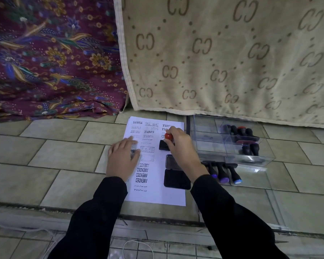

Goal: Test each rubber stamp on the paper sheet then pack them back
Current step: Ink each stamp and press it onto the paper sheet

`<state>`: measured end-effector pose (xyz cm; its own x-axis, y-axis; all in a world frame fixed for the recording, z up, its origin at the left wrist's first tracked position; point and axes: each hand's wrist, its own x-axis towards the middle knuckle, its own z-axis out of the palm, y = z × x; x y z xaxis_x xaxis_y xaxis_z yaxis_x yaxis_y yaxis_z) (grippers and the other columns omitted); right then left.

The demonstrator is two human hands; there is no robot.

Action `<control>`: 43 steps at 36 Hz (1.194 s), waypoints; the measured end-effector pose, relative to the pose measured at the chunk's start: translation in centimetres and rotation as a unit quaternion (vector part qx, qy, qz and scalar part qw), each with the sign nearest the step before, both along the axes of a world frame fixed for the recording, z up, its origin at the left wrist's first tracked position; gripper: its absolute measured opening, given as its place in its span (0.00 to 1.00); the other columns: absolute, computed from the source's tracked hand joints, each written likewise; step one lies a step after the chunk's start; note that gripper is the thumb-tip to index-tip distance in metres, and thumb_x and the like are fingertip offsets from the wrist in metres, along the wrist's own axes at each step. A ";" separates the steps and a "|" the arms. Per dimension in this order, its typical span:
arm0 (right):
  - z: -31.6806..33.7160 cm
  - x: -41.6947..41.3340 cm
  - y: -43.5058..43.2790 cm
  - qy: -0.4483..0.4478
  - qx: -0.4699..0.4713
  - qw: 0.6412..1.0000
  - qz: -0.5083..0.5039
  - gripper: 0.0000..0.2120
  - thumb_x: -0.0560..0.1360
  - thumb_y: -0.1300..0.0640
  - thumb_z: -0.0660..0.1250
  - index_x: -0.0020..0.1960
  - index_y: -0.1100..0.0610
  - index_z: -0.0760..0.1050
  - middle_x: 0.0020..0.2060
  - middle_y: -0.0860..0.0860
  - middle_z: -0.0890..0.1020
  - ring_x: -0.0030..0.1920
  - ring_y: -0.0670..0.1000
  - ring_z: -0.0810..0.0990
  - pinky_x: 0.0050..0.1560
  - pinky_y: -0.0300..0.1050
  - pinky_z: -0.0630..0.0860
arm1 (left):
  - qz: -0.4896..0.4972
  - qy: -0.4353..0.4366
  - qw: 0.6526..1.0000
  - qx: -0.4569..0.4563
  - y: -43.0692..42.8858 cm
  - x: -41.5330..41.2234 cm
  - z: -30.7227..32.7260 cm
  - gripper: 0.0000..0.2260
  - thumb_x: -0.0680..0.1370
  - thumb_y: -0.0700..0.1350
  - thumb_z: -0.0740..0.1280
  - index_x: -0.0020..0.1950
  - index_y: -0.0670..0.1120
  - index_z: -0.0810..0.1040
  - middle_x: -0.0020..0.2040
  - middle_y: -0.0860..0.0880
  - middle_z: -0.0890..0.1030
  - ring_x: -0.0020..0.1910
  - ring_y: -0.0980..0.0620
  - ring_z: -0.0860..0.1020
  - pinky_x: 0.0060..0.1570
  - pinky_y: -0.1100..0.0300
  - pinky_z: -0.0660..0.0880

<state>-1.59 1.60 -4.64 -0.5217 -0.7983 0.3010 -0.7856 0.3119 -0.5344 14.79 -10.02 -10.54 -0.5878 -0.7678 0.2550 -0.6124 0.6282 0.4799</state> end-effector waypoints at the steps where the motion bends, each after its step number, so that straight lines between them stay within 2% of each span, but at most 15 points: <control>1: -0.1 -0.1 0.0 0.001 0.000 1.000 -0.001 0.08 0.76 0.58 0.66 0.54 0.59 0.72 0.48 0.55 0.78 0.43 0.55 0.77 0.44 0.54 0.77 | 0.000 -0.001 1.000 0.001 0.0 0.0 0.0 0.13 0.78 0.50 0.63 0.62 0.53 0.74 0.70 0.56 0.71 0.69 0.53 0.66 0.69 0.54 0.55; 18: -1.3 0.2 0.3 -0.001 -0.006 1.000 0.002 0.06 0.76 0.61 0.67 0.52 0.60 0.73 0.48 0.55 0.79 0.43 0.55 0.78 0.42 0.52 0.77 | -0.002 0.003 1.000 -0.005 -0.1 0.0 -0.1 0.13 0.78 0.50 0.64 0.62 0.53 0.74 0.70 0.55 0.72 0.68 0.53 0.66 0.69 0.55 0.55; 27: -1.2 0.2 0.0 -0.014 -0.019 1.000 0.000 0.05 0.74 0.64 0.67 0.49 0.62 0.73 0.44 0.55 0.79 0.39 0.53 0.75 0.39 0.45 0.72 | -0.002 0.000 1.000 -0.007 0.0 0.0 -0.1 0.13 0.78 0.50 0.63 0.62 0.52 0.74 0.70 0.55 0.71 0.69 0.52 0.66 0.69 0.53 0.55; 33: -1.1 0.2 0.0 -0.016 -0.019 1.000 0.006 0.05 0.75 0.64 0.66 0.50 0.63 0.74 0.45 0.56 0.79 0.42 0.55 0.77 0.42 0.50 0.75 | -0.003 -0.001 1.000 -0.005 0.0 0.0 -0.1 0.13 0.78 0.50 0.63 0.62 0.52 0.74 0.70 0.55 0.71 0.69 0.52 0.66 0.69 0.53 0.55; 43: -1.6 0.6 0.2 -0.003 -0.029 1.000 0.004 0.04 0.75 0.66 0.66 0.48 0.61 0.73 0.43 0.55 0.78 0.41 0.55 0.75 0.39 0.48 0.74 | -0.004 -0.003 1.000 -0.002 0.0 0.0 -0.1 0.13 0.78 0.50 0.62 0.63 0.52 0.74 0.70 0.56 0.71 0.69 0.52 0.66 0.69 0.53 0.55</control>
